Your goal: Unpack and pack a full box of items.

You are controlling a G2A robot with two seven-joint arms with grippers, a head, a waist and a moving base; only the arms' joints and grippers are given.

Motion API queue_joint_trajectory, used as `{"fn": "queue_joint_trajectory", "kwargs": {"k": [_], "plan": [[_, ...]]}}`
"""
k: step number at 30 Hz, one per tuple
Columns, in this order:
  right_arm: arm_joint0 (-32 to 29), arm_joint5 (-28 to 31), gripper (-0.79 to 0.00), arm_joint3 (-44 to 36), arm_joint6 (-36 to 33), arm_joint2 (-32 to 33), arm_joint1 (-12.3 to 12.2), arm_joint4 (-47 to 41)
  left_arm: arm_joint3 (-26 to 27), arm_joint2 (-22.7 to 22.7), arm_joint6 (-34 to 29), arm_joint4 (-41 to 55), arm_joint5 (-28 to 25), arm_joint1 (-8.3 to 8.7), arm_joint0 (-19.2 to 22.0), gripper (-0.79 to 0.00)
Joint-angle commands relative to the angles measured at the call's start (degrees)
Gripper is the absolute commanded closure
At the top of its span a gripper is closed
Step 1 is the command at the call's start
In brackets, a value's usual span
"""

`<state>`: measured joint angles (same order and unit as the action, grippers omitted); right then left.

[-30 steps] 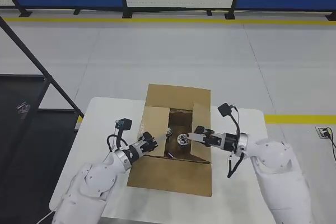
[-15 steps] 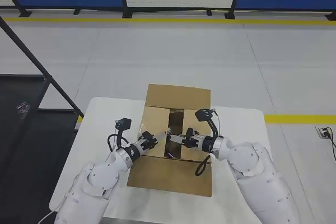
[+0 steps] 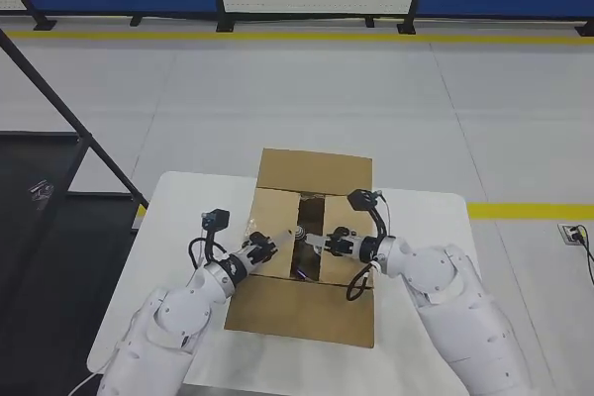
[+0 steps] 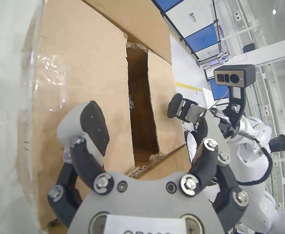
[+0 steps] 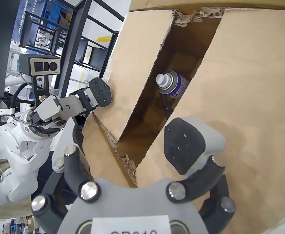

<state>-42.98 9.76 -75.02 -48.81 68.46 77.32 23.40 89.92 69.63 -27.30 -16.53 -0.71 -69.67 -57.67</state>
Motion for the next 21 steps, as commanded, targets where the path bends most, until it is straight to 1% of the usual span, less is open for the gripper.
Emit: {"fn": "queue_joint_trajectory", "kwargs": {"k": [1,7,13,16,19,21], "plan": [[0.1,0.5,-0.785,0.4,-0.1,0.1,0.0,-1.1,0.1,0.0,0.4,0.2,0.1,-0.04,-0.1,-0.785],[0.4,2.5,-0.785,0.9,-0.6,1.1,-0.3,-4.7,2.0,1.5,1.9,1.0,-0.4,0.02,-0.9,-0.785],[-0.7,3.6,-0.785,-2.2,0.2,2.5,-0.9,-5.4,7.2,6.8,2.1,3.6,-2.9,0.72,-4.0,-0.785],[-0.7,3.6,-0.785,-2.2,0.2,2.5,-0.9,-5.4,10.8,12.3,0.2,5.6,-5.6,1.56,-7.6,-0.785],[-0.7,3.6,-0.785,-2.2,0.2,2.5,-0.9,-5.4,13.2,17.6,-4.1,8.6,-8.9,2.38,-11.5,-0.785],[-0.7,3.6,-0.785,-2.2,0.2,2.5,-0.9,-5.4,14.2,22.5,-8.7,12.2,-11.7,3.1,-15.2,-0.785]]}}
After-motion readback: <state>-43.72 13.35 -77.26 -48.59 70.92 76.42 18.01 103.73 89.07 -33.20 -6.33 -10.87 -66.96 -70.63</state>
